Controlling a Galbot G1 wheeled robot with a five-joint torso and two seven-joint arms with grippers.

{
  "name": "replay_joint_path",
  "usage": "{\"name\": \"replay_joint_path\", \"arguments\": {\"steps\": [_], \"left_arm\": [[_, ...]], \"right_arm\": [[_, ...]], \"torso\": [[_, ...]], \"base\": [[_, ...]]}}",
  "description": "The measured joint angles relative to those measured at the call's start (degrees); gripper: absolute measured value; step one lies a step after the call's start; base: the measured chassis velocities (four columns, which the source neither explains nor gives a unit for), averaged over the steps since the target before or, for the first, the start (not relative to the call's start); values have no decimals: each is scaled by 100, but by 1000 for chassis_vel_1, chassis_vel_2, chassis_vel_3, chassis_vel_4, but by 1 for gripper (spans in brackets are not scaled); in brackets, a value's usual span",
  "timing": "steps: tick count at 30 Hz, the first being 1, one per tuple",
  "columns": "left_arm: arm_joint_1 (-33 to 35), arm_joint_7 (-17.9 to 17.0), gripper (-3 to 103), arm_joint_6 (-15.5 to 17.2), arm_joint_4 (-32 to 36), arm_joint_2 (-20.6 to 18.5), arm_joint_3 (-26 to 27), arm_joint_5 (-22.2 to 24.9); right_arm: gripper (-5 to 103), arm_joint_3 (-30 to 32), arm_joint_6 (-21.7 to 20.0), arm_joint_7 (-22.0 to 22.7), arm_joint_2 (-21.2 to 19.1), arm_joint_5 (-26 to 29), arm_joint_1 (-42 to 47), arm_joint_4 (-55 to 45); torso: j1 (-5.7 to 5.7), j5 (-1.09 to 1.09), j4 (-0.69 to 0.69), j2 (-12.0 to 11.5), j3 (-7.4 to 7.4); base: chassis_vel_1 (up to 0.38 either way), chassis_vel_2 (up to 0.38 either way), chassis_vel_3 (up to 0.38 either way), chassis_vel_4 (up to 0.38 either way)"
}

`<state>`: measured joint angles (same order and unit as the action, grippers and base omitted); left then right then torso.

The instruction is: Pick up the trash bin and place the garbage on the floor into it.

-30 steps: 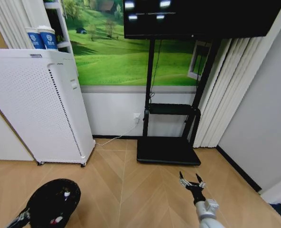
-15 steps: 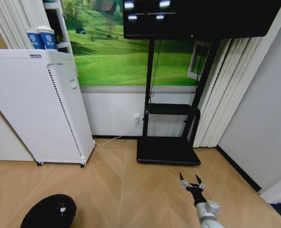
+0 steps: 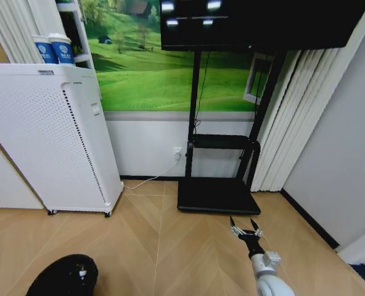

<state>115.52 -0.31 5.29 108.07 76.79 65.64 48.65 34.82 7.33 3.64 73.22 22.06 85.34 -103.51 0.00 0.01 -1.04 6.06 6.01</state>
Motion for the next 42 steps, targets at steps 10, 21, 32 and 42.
{"name": "replay_joint_path", "arguments": {"steps": [10, 21, 32, 42], "left_arm": [[-255, -31, 54, 111, -150, 28, 3, -278], [88, 647, 92, -56, 295, -158, 270, -357], [-659, 334, 100, -29, 2394, -818, -398, -1571], [-1016, 131, 100, 14, 2584, -1173, -1645, -2224]], "right_arm": [[100, 44, 25, -24, -66, 94, 31, 26], [100, 192, -361, 65, -176, 402, 67, -268], [100, 589, -1087, 435, -186, 260, 1098, -2322], [100, 196, -1247, 217, 28, -131, 1730, -3270]], "torso": [[0, -1, 0, 0, 0], [0, -1, 3, 0, 0], [1, -2, -2, -1, 0], [0, -1, 1, -1, 0]], "base": [[0, 0, 0, 0], [0, 0, 0, 0], [0, 0, 0, 0], [0, 0, 0, 0]]}}
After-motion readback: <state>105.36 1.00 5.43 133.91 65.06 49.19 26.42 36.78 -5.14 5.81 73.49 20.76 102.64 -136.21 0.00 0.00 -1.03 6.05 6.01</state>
